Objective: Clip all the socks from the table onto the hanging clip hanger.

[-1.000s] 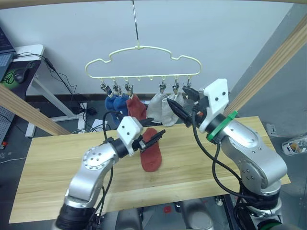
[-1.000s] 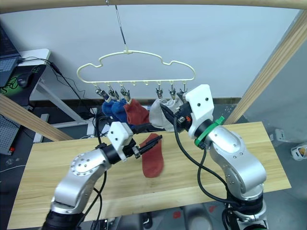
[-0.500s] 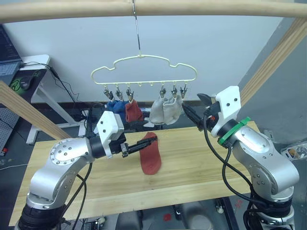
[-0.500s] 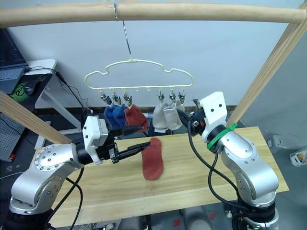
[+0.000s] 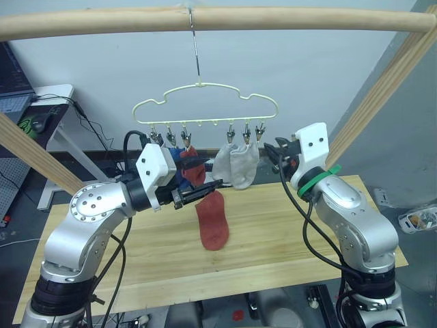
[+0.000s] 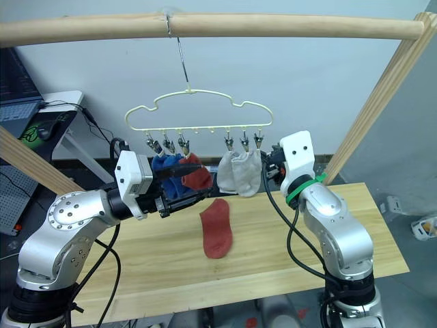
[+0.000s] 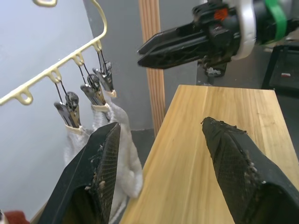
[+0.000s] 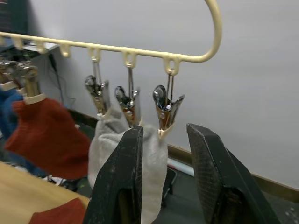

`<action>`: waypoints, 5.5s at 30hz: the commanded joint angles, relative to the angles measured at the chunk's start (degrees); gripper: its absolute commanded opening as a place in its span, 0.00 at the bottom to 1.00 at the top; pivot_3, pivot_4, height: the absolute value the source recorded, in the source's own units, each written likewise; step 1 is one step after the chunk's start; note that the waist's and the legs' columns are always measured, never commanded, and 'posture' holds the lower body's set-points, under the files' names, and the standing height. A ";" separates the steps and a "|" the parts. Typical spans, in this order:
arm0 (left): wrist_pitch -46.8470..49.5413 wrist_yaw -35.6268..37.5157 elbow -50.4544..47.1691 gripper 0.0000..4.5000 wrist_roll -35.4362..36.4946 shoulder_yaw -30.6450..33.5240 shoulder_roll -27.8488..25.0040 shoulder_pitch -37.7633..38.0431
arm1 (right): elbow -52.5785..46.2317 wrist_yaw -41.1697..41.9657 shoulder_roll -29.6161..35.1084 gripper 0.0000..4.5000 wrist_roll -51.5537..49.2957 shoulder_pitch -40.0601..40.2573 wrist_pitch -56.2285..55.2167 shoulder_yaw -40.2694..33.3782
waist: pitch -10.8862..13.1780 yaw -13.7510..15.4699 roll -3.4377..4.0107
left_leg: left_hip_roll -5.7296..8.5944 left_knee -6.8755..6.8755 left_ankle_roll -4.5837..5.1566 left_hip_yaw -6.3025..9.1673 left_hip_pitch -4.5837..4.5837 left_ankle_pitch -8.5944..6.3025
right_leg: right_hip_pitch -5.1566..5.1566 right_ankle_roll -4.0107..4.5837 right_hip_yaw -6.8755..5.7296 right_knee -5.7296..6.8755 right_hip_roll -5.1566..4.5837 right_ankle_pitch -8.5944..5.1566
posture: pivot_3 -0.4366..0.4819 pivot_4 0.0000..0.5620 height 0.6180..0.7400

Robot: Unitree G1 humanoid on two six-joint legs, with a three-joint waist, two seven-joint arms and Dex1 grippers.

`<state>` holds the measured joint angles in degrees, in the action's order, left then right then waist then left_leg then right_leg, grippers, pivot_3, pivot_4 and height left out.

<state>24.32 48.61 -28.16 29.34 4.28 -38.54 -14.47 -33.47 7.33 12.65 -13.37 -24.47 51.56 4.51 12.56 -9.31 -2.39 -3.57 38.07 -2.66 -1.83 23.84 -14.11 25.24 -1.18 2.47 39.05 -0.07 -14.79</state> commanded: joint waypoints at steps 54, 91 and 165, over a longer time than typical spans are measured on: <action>-2.92 1.48 1.74 0.67 -4.77 -2.92 -0.01 -2.39 | 13.24 -3.80 -8.51 0.66 12.09 -6.92 -8.34 1.62 | 0.00 1.35 0.01 | -0.01 0.00 0.00 0.00 0.01 0.00 | 0.01 0.02 -0.03 0.03 -0.02 0.01 | 0.32 0.32 1.00; -3.43 0.93 2.35 0.67 -5.67 -4.21 0.25 -3.47 | 21.86 -4.84 -8.79 0.66 14.69 -9.76 -15.65 0.32 | -0.01 1.33 0.01 | -0.01 0.01 0.00 0.00 0.01 0.00 | 0.01 0.03 -0.04 0.04 -0.02 0.02 | 0.32 0.29 1.00; -3.93 1.41 2.34 0.67 -6.42 -4.23 0.28 -2.27 | 20.50 -12.59 -22.48 0.47 7.30 -14.38 -8.14 -5.65 | -0.02 1.31 0.03 | -0.01 0.02 0.00 0.00 0.01 0.00 | 0.01 0.07 -0.04 0.09 -0.04 0.05 | 0.33 0.30 1.00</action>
<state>21.02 49.69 -24.36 22.80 0.20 -37.97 -16.58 -10.40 -4.65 -7.61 -5.34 -36.77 44.28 -1.40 12.55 -8.00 -2.36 -3.59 38.10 -2.66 -1.83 23.85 -14.11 25.26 -1.11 2.42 39.14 -0.10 -14.74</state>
